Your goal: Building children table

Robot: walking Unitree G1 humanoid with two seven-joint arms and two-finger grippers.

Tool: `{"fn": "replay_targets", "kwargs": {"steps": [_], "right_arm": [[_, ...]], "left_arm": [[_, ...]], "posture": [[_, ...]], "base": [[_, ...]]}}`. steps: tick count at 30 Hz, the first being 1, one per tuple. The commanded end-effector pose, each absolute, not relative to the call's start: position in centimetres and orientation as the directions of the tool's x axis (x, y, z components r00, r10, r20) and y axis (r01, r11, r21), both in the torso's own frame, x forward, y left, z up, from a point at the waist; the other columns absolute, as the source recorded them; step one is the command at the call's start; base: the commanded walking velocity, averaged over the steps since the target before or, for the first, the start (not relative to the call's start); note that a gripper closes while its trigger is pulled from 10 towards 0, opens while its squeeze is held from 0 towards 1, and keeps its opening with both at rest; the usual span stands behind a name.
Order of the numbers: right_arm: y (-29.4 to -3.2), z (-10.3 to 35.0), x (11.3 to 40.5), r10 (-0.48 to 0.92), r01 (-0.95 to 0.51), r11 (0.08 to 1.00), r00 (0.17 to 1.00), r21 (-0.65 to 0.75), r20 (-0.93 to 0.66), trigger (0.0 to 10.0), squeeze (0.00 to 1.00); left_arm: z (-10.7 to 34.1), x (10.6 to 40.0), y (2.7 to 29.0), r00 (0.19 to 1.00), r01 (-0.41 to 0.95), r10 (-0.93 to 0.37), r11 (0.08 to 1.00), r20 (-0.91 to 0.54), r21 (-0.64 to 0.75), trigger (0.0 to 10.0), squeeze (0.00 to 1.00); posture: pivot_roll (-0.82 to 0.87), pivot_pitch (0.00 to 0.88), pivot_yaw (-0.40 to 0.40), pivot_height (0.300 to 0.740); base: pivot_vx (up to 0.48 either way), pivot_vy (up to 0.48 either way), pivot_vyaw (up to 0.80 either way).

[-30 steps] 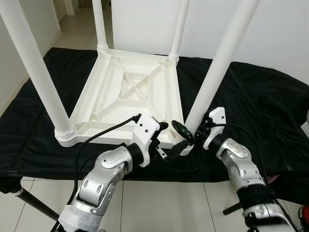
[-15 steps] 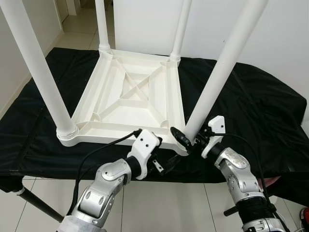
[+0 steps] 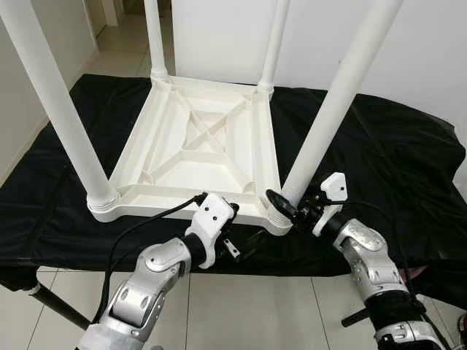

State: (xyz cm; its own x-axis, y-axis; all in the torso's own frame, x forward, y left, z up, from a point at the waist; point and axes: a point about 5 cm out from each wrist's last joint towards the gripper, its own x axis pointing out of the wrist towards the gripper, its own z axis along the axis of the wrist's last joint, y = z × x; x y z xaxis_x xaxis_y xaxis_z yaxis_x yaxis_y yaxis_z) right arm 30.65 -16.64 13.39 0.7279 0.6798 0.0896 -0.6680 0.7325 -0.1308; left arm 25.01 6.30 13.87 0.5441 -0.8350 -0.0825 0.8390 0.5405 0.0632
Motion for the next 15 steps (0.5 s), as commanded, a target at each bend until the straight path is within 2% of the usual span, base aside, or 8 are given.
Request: {"fn": "replay_targets", "kwargs": {"steps": [1,12,13,15], "right_arm": [[-17.4,13.5,30.8,0.668,-0.654,0.743,0.740,-0.144,0.080,0.0,0.00],[-16.9,12.5,30.2,0.675,-0.666,0.736,0.736,-0.122,0.049,0.0,0.00],[-16.8,12.4,30.0,0.637,-0.631,0.770,0.770,-0.097,0.047,10.0,0.00],[-16.8,12.4,30.0,0.637,-0.631,0.770,0.770,-0.097,0.047,10.0,0.00]], "left_arm": [[13.8,25.1,6.3,0.532,0.847,-0.842,0.527,-0.088,0.068,10.0,0.00],[14.1,25.6,5.6,0.552,0.833,-0.831,0.548,-0.064,0.074,10.0,0.00],[14.1,25.7,5.7,0.556,0.831,-0.829,0.552,-0.061,0.073,10.0,0.00],[14.1,25.7,5.7,0.556,0.831,-0.829,0.552,-0.061,0.073,10.0,0.00]], "posture": [[-0.07,0.000,-0.043,0.740],[-0.07,0.000,-0.047,0.740],[-0.08,0.000,-0.050,0.740],[-0.08,0.000,-0.050,0.740]], "base": [[0.000,0.000,0.00],[0.000,0.000,0.00],[0.000,0.000,0.00],[0.000,0.000,0.00]]}}
